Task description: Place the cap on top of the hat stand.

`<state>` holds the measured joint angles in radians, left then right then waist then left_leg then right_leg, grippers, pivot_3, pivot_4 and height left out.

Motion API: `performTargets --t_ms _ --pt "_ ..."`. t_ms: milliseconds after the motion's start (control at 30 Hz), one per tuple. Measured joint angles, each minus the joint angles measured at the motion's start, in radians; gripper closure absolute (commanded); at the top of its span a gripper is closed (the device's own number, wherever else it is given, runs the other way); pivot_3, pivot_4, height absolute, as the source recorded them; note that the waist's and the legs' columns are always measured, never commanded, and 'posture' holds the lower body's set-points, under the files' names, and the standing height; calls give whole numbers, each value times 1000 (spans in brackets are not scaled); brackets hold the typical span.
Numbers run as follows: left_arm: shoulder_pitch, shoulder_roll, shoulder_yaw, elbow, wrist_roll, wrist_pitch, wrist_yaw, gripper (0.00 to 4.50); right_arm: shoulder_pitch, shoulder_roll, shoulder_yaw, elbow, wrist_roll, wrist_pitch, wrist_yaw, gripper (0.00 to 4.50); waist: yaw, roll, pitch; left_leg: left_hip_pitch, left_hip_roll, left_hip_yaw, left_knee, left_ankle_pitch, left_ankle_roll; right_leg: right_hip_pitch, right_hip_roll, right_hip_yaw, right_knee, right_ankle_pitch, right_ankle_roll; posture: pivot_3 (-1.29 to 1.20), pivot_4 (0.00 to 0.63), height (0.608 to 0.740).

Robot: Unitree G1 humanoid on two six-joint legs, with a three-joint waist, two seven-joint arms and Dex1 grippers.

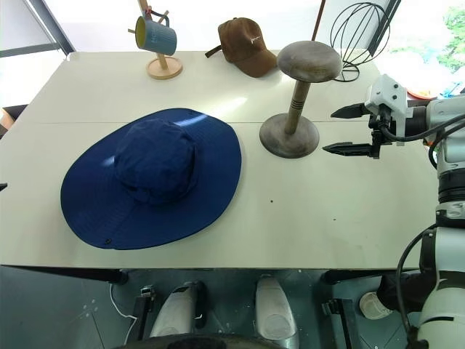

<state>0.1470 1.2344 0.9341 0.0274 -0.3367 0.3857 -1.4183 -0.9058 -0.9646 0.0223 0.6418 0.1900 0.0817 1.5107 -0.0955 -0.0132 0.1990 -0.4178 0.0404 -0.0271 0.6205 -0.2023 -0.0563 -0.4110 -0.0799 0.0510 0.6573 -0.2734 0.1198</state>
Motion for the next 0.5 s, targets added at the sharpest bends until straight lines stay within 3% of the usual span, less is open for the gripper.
performTargets --t_ms 500 --pt "-11 13 -17 1 0 20 -19 24 0 0 0 0 1 52 5 0 0 0 0 0 0 0 0 0 0 0 0 0 0 0 0 0 150 738"
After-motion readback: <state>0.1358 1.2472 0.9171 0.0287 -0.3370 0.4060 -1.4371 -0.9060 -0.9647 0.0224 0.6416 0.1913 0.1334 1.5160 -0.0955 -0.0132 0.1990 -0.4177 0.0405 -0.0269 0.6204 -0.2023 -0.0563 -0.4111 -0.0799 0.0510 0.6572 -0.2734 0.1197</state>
